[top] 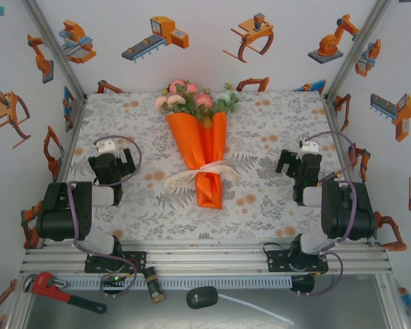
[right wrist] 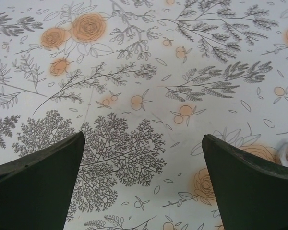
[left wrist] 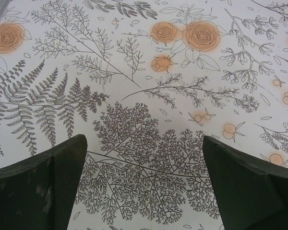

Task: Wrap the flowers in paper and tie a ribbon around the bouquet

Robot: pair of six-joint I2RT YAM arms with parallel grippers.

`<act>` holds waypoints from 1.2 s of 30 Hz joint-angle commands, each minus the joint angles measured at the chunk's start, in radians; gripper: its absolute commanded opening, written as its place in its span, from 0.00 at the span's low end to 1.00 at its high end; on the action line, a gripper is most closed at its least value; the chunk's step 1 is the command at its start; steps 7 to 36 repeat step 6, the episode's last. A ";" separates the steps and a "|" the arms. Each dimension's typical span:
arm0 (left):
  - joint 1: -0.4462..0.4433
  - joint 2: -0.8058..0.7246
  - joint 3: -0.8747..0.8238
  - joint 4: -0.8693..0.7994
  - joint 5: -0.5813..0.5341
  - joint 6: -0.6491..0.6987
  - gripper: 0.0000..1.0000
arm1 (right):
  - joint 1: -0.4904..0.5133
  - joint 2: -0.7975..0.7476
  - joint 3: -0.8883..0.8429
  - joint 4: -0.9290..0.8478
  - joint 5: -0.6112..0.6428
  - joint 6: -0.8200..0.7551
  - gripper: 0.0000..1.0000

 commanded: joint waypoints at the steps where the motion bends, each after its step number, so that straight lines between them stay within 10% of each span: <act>1: -0.003 0.001 0.015 0.012 -0.001 0.018 0.97 | 0.003 0.009 0.035 -0.001 -0.031 -0.034 0.99; 36: -0.003 -0.001 0.016 0.009 -0.001 0.018 0.97 | 0.002 0.008 0.025 0.013 -0.031 -0.034 0.99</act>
